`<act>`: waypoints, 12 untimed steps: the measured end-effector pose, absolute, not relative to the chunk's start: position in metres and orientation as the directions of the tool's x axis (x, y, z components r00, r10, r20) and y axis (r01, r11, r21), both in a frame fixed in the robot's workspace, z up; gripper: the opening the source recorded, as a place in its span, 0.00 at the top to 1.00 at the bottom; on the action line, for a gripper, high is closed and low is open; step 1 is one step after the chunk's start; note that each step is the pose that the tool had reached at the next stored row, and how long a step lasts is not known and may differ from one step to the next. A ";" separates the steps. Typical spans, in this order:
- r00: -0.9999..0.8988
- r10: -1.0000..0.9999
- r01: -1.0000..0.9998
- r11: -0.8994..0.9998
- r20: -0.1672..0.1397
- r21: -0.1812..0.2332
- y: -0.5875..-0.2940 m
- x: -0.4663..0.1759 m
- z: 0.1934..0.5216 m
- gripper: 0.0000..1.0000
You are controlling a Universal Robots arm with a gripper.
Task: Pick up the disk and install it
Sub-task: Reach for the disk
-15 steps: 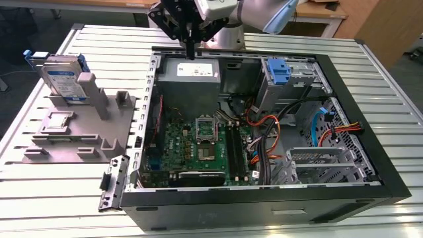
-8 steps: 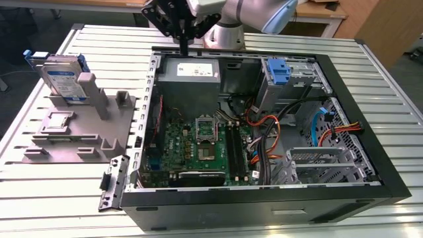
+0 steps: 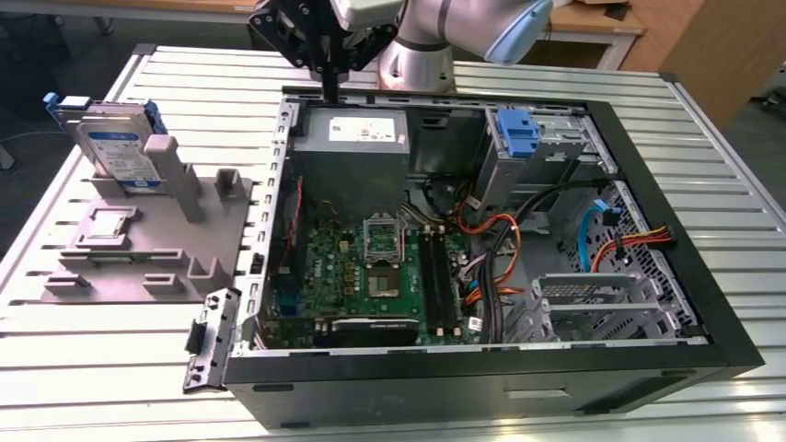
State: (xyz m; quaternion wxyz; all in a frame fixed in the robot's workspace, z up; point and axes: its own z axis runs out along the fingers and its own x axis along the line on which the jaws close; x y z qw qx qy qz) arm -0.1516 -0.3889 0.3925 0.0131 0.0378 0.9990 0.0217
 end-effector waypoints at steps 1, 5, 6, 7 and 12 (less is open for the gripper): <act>-0.997 0.076 0.075 0.996 -0.024 0.044 -0.389 -0.152 0.392 0.90; -0.997 0.076 0.075 0.996 -0.024 0.044 -0.389 -0.153 0.392 0.90; -0.997 0.076 0.075 0.996 -0.024 0.044 -0.389 -0.154 0.392 0.90; -0.997 0.076 0.075 0.996 -0.024 0.044 -0.389 -0.155 0.392 0.90; -0.997 0.076 0.075 0.996 -0.024 0.044 -0.389 -0.157 0.392 0.90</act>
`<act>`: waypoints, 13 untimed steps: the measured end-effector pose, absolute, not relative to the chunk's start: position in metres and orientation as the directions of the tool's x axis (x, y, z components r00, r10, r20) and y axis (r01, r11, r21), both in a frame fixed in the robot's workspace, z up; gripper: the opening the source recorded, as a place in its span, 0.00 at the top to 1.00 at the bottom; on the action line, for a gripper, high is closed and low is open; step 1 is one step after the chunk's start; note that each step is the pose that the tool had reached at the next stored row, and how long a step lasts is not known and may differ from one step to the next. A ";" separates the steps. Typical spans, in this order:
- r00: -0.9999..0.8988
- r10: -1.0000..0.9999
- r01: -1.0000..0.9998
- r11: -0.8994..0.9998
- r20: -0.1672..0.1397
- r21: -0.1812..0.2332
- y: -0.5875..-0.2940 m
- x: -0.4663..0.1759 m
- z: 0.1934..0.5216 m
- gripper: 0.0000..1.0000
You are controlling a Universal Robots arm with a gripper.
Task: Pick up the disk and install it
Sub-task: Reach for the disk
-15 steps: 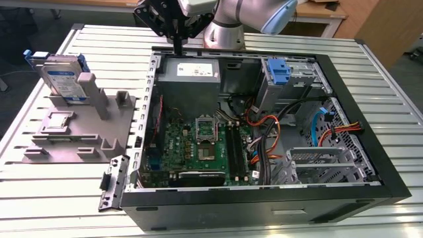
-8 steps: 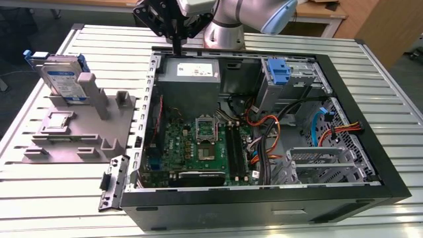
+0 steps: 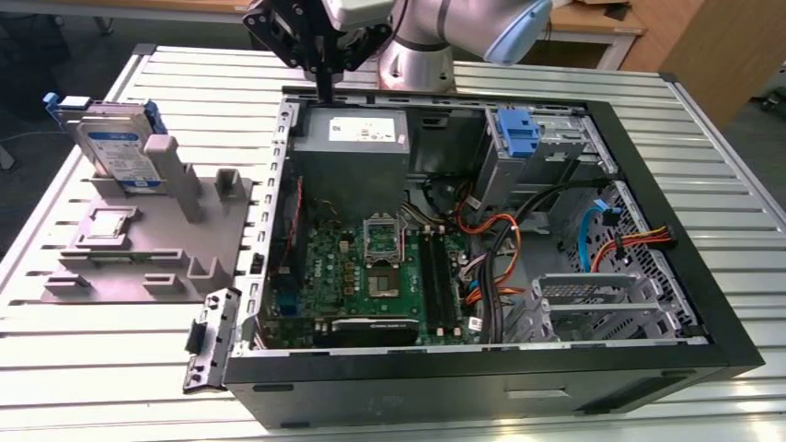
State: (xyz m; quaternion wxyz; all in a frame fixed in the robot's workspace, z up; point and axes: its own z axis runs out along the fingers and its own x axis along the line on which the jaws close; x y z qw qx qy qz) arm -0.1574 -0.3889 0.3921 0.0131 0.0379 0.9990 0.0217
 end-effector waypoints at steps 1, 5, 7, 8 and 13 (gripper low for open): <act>-0.997 0.076 0.075 0.996 -0.024 0.044 -0.389 -0.158 0.392 0.90; -0.997 0.076 0.075 0.996 -0.024 0.044 -0.389 -0.161 0.392 0.90; -0.997 0.076 0.075 0.996 -0.024 0.044 -0.389 -0.163 0.391 0.90; -0.997 0.076 0.075 0.996 -0.024 0.044 -0.389 -0.165 0.391 0.90; -0.997 0.076 0.075 0.996 -0.024 0.044 -0.389 -0.174 0.391 0.90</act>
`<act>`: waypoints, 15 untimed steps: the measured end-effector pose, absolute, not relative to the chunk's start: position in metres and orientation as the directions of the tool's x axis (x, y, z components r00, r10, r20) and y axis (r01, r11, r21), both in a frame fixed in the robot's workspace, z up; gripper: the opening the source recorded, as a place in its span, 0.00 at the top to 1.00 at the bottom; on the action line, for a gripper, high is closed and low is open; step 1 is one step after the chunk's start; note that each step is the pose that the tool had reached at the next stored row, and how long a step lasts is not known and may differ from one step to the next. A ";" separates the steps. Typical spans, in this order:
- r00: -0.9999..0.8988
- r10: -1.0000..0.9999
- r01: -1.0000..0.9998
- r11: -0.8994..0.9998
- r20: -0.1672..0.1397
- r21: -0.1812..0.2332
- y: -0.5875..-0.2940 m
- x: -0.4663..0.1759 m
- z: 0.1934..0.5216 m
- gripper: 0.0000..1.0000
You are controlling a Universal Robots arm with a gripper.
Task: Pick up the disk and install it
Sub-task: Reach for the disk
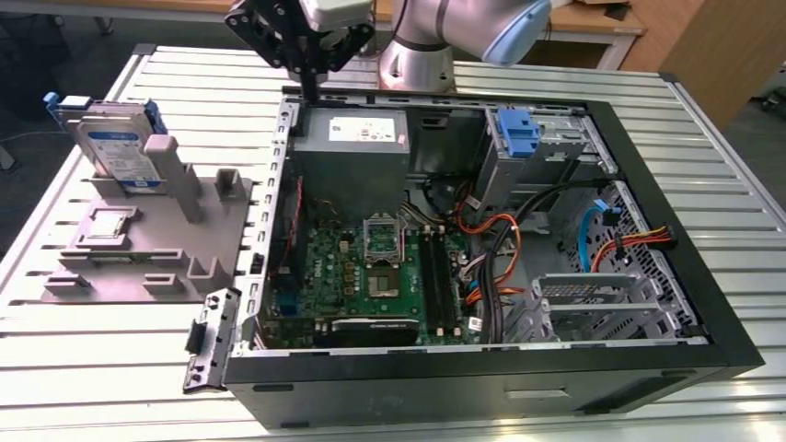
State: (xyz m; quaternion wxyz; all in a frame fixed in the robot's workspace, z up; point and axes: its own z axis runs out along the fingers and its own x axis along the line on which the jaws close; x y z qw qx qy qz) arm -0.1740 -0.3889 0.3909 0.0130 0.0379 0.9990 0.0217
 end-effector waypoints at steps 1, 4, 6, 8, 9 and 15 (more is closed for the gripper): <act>-0.997 0.076 0.075 0.996 -0.024 0.044 -0.389 -0.176 0.391 0.90; -0.997 0.076 0.075 0.996 -0.025 0.044 -0.389 -0.185 0.391 0.90; -0.997 0.076 0.075 0.996 -0.024 0.044 -0.389 -0.190 0.390 0.90; -0.997 0.076 0.075 0.996 -0.024 0.044 -0.389 -0.193 0.390 0.90; -0.997 0.076 0.075 0.996 -0.024 0.044 -0.388 -0.194 0.390 0.90; -0.997 0.076 0.075 0.996 -0.024 0.044 -0.387 -0.205 0.390 0.90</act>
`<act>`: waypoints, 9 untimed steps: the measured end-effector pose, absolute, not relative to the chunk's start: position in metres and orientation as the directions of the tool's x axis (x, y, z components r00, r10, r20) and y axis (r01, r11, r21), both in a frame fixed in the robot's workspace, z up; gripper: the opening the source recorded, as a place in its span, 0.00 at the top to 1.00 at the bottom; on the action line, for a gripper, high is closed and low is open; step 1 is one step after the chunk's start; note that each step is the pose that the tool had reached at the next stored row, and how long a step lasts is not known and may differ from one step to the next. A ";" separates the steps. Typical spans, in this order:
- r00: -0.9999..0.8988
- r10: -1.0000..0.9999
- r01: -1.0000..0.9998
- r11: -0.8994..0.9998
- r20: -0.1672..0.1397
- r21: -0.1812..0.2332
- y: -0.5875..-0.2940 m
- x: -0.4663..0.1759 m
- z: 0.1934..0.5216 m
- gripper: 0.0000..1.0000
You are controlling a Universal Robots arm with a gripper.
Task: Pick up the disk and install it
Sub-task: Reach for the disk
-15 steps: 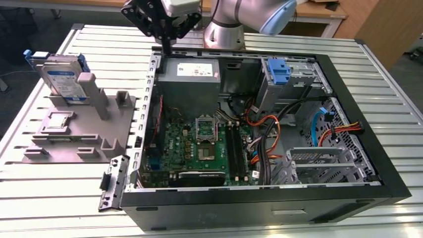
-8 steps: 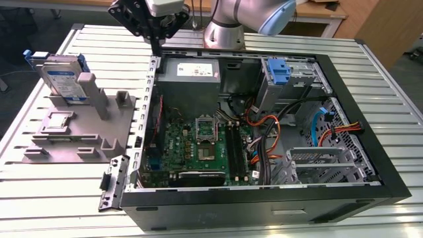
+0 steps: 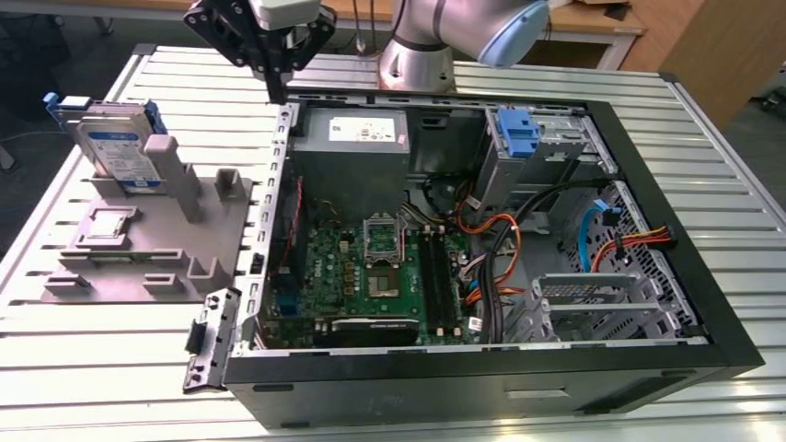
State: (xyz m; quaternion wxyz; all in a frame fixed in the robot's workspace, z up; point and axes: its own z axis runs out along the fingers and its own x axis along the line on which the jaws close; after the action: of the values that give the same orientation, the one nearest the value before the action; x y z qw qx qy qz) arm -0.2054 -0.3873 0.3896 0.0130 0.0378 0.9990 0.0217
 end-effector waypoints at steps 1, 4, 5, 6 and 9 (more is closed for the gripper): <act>-0.997 0.076 0.075 0.996 -0.024 0.044 -0.387 -0.207 0.389 0.90; -0.997 0.076 0.075 0.996 -0.024 0.044 -0.387 -0.213 0.389 0.90; -0.997 0.076 0.075 0.996 -0.024 0.044 -0.387 -0.214 0.389 0.90; -0.997 0.076 0.075 0.996 -0.024 0.044 -0.386 -0.216 0.389 0.90; -0.997 0.076 0.075 0.996 -0.024 0.044 -0.386 -0.221 0.388 0.90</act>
State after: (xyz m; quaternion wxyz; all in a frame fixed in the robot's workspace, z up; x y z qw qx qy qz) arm -0.2215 -0.3863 0.3884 0.0127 0.0379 0.9990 0.0217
